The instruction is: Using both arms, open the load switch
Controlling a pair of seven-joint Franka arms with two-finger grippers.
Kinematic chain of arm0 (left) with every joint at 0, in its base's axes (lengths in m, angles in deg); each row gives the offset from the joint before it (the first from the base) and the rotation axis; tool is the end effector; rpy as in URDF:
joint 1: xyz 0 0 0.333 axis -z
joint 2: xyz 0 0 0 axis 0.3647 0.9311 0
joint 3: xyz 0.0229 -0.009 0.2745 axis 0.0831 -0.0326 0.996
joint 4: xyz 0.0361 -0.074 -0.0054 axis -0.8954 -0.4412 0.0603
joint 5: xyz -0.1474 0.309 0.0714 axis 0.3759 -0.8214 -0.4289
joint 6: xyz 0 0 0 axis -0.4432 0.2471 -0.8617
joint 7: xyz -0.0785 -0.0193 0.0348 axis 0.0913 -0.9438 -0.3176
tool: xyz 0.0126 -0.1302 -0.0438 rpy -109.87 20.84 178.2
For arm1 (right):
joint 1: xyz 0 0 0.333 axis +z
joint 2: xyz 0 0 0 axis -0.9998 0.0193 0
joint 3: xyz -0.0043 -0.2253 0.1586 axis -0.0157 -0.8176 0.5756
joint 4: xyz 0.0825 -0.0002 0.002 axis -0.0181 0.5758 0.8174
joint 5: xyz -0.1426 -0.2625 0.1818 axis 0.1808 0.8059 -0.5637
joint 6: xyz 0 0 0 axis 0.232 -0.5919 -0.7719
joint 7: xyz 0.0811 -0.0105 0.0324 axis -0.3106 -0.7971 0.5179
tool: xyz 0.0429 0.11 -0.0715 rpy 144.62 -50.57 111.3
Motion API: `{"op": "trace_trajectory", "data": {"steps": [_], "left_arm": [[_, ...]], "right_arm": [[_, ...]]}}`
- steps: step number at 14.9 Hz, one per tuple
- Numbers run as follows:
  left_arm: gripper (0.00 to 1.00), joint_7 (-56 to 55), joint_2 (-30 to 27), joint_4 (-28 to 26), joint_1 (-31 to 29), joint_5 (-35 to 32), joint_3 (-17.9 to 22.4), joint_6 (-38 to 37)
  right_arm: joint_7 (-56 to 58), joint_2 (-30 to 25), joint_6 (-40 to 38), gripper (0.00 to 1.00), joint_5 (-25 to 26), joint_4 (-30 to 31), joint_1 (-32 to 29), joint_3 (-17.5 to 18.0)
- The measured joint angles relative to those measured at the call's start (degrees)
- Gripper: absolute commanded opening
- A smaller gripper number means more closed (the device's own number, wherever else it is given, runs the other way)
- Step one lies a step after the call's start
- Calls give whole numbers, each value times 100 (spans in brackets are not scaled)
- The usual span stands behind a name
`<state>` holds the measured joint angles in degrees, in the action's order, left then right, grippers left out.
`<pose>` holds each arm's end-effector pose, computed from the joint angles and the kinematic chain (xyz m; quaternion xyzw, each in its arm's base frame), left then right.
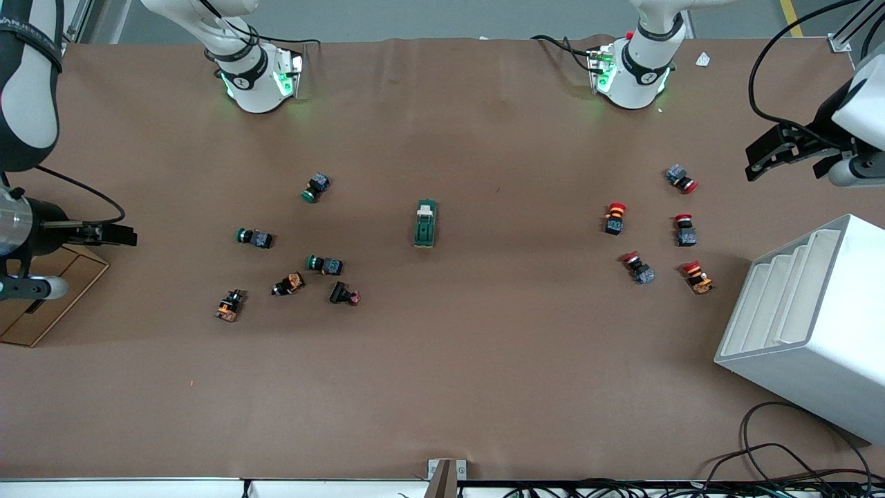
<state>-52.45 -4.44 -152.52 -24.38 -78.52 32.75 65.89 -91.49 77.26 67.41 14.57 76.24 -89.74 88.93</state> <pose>0.5020 -0.0534 0.5824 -0.9998 0.0071 -0.0018 0.0177 0.5722 -0.0089 0.4891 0.9925 -0.0182 -0.1200 0.0165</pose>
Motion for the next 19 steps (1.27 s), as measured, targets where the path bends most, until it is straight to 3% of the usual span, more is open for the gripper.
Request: {"op": "trace_trajectory", "data": {"steps": [4, 13, 19], "left_arm": [[100, 161, -165, -255, 15, 0, 37, -35], [100, 168, -408, -675, 35, 81, 17, 50], [100, 180, -436, -684, 19, 324, 35, 66]], "right_arm": [[1, -369, -20, 100, -8, 337, 0, -2], [2, -1964, 392, 100, -16, 1936, 0, -2], [2, -2558, 352, 100, -17, 2181, -1, -64]]}}
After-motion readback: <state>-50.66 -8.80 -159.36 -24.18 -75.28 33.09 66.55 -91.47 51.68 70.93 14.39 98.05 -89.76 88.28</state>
